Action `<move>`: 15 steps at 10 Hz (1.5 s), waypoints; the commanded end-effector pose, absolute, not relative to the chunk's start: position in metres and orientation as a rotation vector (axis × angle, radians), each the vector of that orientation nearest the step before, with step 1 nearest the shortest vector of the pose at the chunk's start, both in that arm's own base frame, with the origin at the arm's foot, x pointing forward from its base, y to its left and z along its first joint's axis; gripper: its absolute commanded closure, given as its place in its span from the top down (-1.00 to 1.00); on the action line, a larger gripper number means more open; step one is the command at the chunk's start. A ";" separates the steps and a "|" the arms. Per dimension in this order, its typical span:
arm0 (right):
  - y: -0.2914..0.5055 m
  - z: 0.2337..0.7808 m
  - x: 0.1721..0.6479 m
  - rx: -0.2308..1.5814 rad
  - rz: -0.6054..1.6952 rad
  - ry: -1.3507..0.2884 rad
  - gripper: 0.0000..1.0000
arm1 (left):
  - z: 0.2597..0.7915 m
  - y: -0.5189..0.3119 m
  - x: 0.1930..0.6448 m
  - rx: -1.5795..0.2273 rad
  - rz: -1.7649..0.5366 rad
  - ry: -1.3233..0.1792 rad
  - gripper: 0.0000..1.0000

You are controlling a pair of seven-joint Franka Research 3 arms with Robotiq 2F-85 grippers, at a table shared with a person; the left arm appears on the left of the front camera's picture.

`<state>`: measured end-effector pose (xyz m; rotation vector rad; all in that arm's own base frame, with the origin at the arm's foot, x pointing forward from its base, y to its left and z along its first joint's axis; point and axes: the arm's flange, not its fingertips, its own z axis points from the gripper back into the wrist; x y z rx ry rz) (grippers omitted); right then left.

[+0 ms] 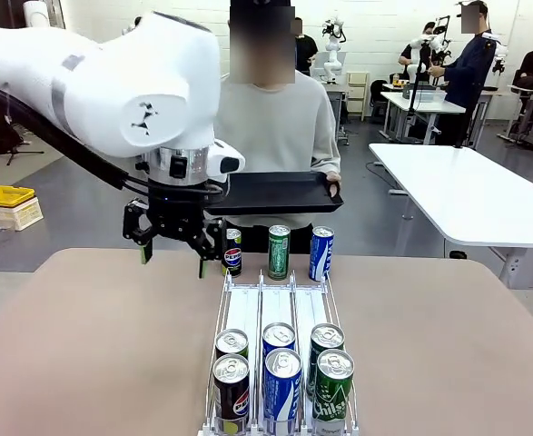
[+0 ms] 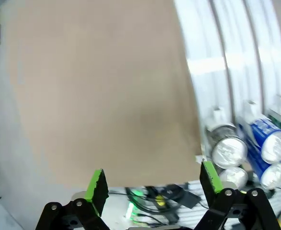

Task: Retrieve and hand over the desired beverage to the person.
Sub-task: Pick up a can of the same type that the person held from the Automatic Can Dispenser.

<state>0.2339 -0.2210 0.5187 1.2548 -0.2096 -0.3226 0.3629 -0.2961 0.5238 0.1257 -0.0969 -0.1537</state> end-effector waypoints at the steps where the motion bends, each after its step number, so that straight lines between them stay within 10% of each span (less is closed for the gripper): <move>1: -0.221 0.519 0.235 1.277 -0.312 -0.224 1.00 | 0.533 -0.279 0.350 -0.028 -0.134 -0.055 1.00; 11: -0.221 0.519 0.235 1.277 -0.312 -0.224 1.00 | 0.535 -0.287 0.357 -0.026 -0.155 -0.039 1.00; 15: -0.221 0.519 0.235 1.277 -0.312 -0.224 1.00 | 0.516 -0.333 0.281 -0.030 -0.253 0.055 1.00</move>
